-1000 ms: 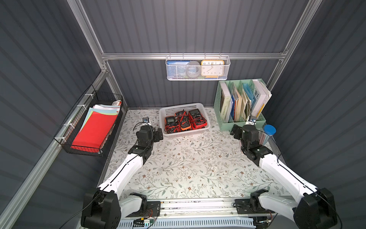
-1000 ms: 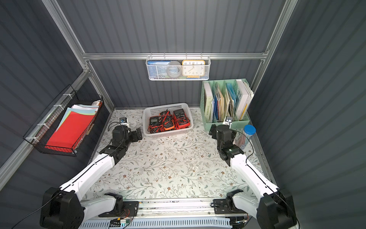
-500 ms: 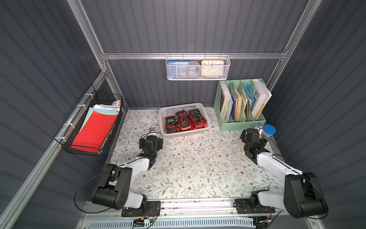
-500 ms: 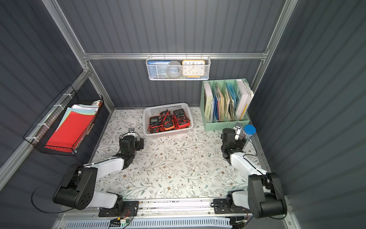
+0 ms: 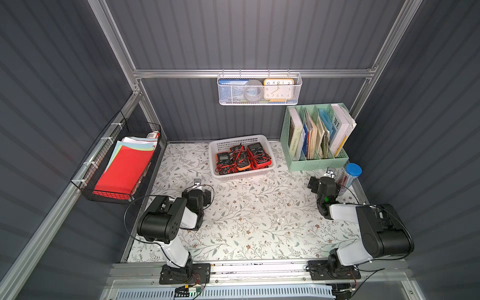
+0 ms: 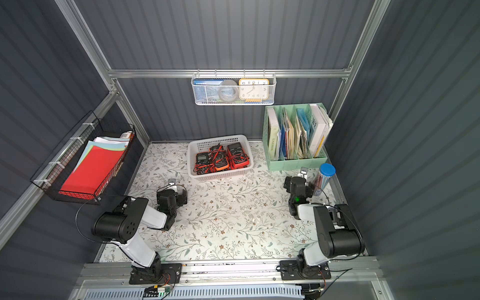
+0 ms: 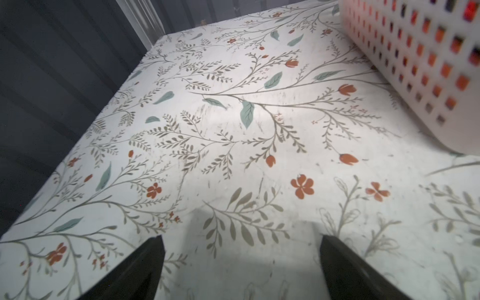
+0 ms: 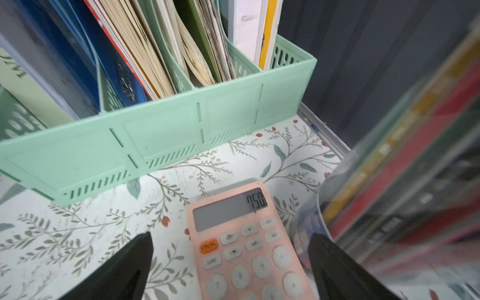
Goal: Put the multimeter into the basket
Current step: Reset both arms
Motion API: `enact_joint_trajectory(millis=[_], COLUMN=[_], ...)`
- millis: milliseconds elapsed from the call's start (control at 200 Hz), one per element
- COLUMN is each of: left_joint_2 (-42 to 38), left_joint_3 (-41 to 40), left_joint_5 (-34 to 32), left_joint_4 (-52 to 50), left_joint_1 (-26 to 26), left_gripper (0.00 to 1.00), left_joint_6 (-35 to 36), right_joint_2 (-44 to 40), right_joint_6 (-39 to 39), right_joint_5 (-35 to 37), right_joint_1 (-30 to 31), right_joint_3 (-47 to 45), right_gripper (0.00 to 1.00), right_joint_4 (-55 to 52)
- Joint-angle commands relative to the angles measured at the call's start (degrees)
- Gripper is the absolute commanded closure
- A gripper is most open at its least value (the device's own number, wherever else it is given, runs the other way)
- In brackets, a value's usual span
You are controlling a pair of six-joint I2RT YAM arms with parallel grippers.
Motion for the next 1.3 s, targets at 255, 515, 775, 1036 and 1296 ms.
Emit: enact_joint_trajectory(millis=[255,515,775,1036,1296], left_joint_2=[-0.45,-0.2,-0.2,-0.19,-0.19], left_joint_3=[4.63,8.72,8.72,8.72,8.72], left_joint_5=[12.56,14.83,14.8,14.87,14.84], left_joint_4=[-5.26,-13.64,-13.63,-13.63,-13.63], left_joint_1=[2.08,6.19,6.2,6.2,6.19], left_gripper=[0.01,0.01,0.01,0.01,0.01], left_joint_6=[3.59,-1.18,-1.17,-1.18,-1.18], right_joint_2=[1.21,2.78,3.3,3.42,3.46], right_joint_6=[-0.28,-0.99,-1.35,-1.35,-1.35], right_joint_5=[-5.18,-5.11,-5.27,-5.4,-5.38], right_joint_1=[-1.41,-1.48,-1.44,-1.49,-1.44], right_joint_3=[-2.43,-3.95,-4.16,-4.12,-4.01], right_gripper=[0.01,0.01,0.01,0.01,0.01], right_joint_4=[6.73,12.62,14.02,14.0,13.76])
